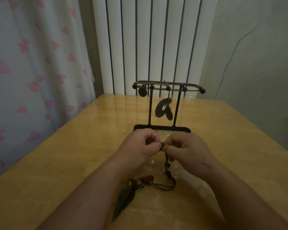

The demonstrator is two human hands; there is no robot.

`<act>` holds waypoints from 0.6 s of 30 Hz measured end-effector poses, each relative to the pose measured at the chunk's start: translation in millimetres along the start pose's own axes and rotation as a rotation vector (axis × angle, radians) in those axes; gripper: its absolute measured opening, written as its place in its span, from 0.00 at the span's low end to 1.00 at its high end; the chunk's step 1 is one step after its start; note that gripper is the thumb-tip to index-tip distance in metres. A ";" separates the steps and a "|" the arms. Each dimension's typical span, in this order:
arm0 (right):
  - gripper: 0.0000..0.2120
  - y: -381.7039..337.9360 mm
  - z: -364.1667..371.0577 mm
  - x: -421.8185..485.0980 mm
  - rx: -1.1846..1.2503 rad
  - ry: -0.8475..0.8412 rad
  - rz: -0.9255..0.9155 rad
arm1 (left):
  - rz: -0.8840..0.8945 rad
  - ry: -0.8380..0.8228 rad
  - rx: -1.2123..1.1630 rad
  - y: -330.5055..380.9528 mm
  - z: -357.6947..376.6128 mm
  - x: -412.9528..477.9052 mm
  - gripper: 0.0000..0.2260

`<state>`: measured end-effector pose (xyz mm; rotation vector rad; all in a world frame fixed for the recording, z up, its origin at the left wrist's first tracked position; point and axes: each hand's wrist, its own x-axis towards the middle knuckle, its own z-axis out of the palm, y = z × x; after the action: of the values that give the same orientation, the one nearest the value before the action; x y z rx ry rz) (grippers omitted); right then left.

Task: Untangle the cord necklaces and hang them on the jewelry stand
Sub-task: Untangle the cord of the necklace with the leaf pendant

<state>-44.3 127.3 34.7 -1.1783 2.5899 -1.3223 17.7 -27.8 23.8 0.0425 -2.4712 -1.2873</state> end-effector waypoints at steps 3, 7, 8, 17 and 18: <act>0.08 -0.6 0.0 -0.5 -0.003 -0.003 -0.006 | -0.019 -0.031 -0.014 1.1 0.6 -0.3 0.09; 0.07 0.4 0.3 -0.1 0.015 -0.002 -0.008 | -0.048 -0.110 -0.015 2.8 0.6 -1.3 0.09; 0.07 0.8 0.1 0.1 0.026 0.000 -0.003 | -0.059 -0.123 -0.039 3.3 0.1 -1.9 0.09; 0.08 2.3 1.1 1.4 0.070 0.000 0.028 | -0.073 -0.105 -0.120 3.8 -1.5 -2.0 0.09; 0.08 2.5 0.8 1.6 0.063 0.001 0.031 | -0.065 -0.099 -0.120 3.5 -1.4 -1.7 0.09</act>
<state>-46.8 126.7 33.0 -1.1234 2.5363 -1.3869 20.2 -26.5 26.9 0.0307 -2.4877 -1.4964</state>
